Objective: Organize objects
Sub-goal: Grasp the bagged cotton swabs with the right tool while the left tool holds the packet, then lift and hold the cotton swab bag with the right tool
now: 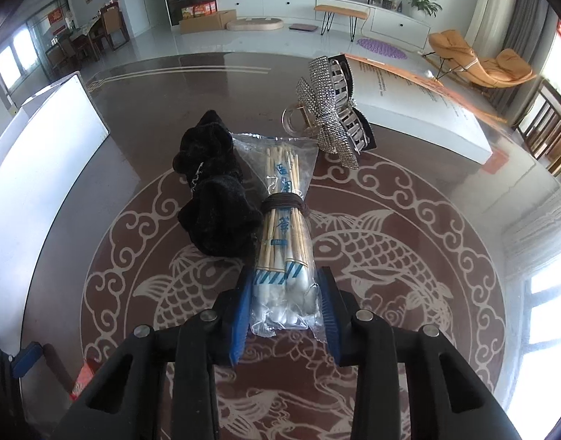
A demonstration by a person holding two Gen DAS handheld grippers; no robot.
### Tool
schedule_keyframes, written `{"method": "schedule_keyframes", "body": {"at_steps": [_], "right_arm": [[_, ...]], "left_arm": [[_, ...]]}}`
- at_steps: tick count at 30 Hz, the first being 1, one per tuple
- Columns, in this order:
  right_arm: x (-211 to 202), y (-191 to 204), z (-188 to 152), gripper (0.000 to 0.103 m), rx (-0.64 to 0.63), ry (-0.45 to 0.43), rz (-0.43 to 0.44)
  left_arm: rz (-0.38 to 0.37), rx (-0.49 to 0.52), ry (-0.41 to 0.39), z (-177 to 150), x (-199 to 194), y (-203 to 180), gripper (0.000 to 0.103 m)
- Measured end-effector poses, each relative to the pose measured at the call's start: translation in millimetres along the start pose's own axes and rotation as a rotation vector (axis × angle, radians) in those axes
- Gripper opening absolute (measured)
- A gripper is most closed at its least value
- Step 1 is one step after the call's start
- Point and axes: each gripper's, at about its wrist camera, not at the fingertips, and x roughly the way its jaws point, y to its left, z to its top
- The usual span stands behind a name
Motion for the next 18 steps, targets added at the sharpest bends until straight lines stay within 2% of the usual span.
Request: {"method": "schedule_keyframes", "body": {"at_steps": [2, 5, 8, 11, 13, 14, 17, 18], "right_arm": [[-10, -5, -24, 0.035, 0.01, 0.0, 0.007], [-34, -17, -75, 0.035, 0.057, -0.018, -0.029], [-65, -27, -132, 0.035, 0.173, -0.048, -0.077], [-95, -25, -190, 0.035, 0.302, -0.109, -0.042], [-109, -18, -216, 0.037, 0.337, -0.149, -0.047], [-114, -14, -225, 0.041, 0.349, -0.169, -0.063], [-116, -9, -232, 0.074, 0.345, -0.188, -0.124], [-114, -9, -229, 0.075, 0.335, -0.178, -0.138]], "left_arm": [[0.0, 0.0, 0.0, 0, 0, 0, 0.103], [0.0, 0.0, 0.0, 0, 0, 0, 0.103], [0.0, 0.0, 0.0, 0, 0, 0, 0.103], [0.0, 0.0, 0.0, 0, 0, 0, 0.103], [0.0, 0.0, 0.0, 0, 0, 0, 0.103], [0.0, 0.0, 0.0, 0, 0, 0, 0.103], [0.0, 0.0, 0.0, 0, 0, 0, 0.103], [0.0, 0.0, 0.0, 0, 0, 0, 0.103]]}}
